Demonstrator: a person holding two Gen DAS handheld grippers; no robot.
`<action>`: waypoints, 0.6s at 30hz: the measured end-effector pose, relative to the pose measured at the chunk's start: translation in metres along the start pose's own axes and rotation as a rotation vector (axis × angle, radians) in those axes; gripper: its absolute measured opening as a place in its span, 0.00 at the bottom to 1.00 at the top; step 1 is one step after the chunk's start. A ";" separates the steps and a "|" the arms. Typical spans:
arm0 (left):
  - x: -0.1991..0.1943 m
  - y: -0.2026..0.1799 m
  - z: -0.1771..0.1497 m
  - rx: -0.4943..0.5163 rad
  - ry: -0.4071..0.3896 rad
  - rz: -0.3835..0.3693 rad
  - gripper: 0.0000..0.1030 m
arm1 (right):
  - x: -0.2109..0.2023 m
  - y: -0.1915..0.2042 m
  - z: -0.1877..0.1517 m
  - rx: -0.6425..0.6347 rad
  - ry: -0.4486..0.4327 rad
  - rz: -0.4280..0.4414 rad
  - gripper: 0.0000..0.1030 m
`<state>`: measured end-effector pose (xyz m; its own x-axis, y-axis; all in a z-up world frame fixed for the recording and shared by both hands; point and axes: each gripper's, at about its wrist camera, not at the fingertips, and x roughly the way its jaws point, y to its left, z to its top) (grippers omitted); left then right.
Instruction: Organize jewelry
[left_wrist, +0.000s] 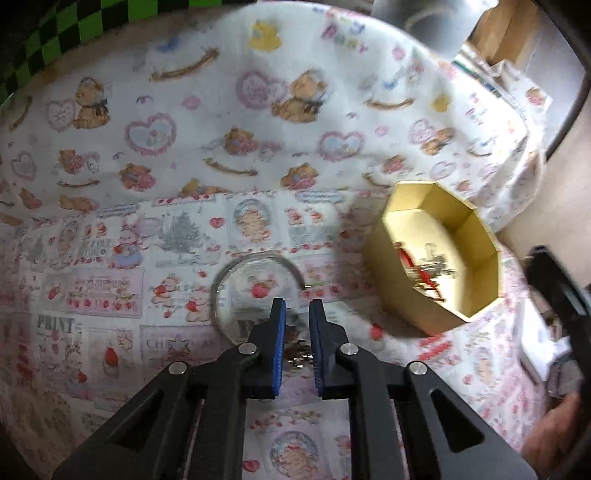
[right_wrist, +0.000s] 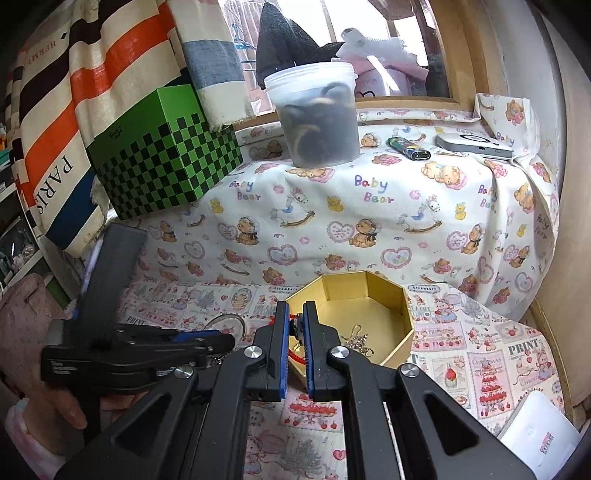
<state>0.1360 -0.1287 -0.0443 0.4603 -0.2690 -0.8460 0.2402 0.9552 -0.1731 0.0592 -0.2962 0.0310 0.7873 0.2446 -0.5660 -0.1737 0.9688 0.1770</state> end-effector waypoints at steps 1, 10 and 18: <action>0.001 -0.003 0.000 -0.002 -0.016 0.031 0.12 | -0.001 0.000 0.000 -0.001 -0.001 0.002 0.08; 0.012 -0.011 -0.002 0.025 -0.012 0.030 0.12 | 0.002 0.003 -0.001 -0.015 0.003 -0.013 0.08; 0.005 -0.006 -0.004 0.003 0.004 0.012 0.02 | -0.005 -0.004 0.003 0.010 -0.019 -0.014 0.08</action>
<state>0.1336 -0.1358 -0.0493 0.4596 -0.2571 -0.8501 0.2374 0.9579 -0.1614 0.0581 -0.3016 0.0354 0.8009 0.2298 -0.5530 -0.1568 0.9717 0.1768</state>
